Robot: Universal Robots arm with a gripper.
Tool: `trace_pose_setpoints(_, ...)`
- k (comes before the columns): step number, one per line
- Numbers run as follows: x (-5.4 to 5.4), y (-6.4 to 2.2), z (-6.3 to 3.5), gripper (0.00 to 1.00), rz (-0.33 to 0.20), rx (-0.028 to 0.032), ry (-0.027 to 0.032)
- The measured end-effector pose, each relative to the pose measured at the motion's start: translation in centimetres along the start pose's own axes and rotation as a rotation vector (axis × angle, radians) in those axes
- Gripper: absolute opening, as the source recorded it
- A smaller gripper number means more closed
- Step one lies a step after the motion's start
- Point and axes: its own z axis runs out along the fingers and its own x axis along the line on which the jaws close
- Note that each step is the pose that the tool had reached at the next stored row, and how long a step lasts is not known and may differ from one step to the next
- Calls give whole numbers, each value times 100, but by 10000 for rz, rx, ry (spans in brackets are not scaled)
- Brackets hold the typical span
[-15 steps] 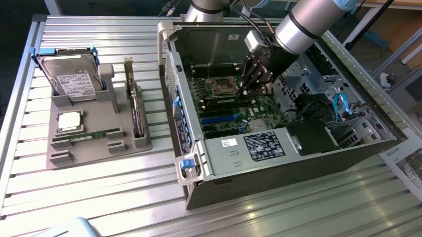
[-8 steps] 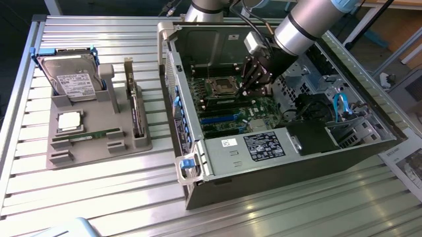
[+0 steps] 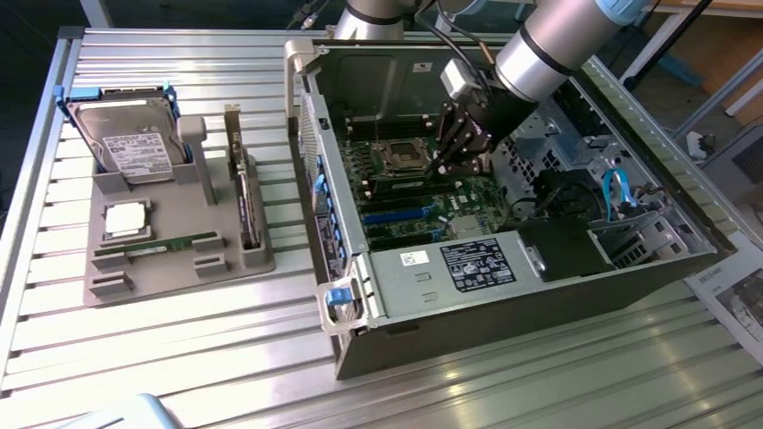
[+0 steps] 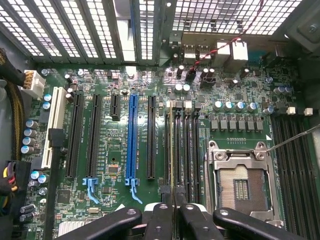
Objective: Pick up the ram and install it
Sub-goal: 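Insert the ram into the slot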
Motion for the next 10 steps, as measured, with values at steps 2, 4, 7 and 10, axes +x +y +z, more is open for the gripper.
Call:
trace_pose_setpoints(2,0,0,0,12,0,0,1)
trace_pose_setpoints(4,0,-2,6,12,-1,1,-2)
trace_pose_setpoints(7,0,-2,7,12,0,0,0)
trace_pose_setpoints(10,0,-3,8,12,0,1,-1)
